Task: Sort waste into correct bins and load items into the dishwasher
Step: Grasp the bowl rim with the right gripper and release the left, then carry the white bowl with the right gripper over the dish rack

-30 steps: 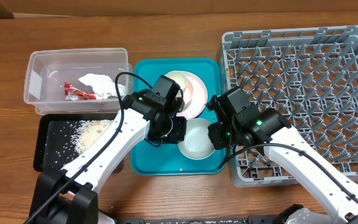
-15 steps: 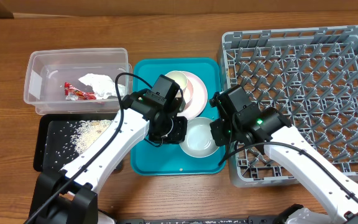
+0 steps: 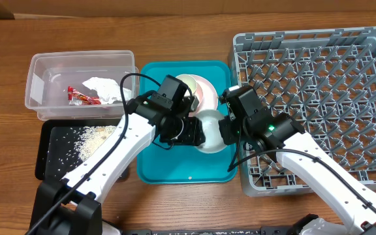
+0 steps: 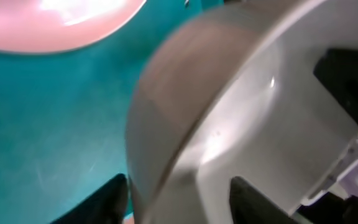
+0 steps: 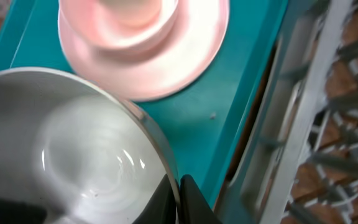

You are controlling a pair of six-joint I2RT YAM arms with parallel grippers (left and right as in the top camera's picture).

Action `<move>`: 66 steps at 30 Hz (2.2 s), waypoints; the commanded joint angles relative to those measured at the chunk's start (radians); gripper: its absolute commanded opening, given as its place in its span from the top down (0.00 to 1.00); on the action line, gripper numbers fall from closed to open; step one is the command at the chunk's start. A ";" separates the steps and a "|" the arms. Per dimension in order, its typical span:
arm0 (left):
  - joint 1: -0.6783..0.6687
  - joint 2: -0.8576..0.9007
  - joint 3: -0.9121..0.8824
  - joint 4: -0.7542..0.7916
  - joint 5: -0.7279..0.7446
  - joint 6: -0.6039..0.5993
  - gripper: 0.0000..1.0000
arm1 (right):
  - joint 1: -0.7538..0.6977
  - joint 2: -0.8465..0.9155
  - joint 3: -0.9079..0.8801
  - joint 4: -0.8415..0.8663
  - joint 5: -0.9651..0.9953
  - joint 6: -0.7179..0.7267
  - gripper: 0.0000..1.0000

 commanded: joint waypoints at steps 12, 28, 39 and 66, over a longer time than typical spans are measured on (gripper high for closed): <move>0.130 -0.020 0.066 0.083 0.225 0.009 0.12 | -0.040 -0.005 0.019 0.284 0.616 -0.047 0.96; 0.140 -0.020 0.066 0.095 0.069 0.009 0.00 | -0.452 0.105 0.019 0.829 0.803 -0.361 0.96; 0.140 -0.020 0.066 0.096 -0.209 0.009 0.00 | -0.562 0.356 0.019 1.202 0.773 -0.758 0.96; 0.140 -0.020 0.066 0.096 -0.210 0.009 0.00 | -0.478 0.406 0.019 0.864 0.698 -0.755 0.87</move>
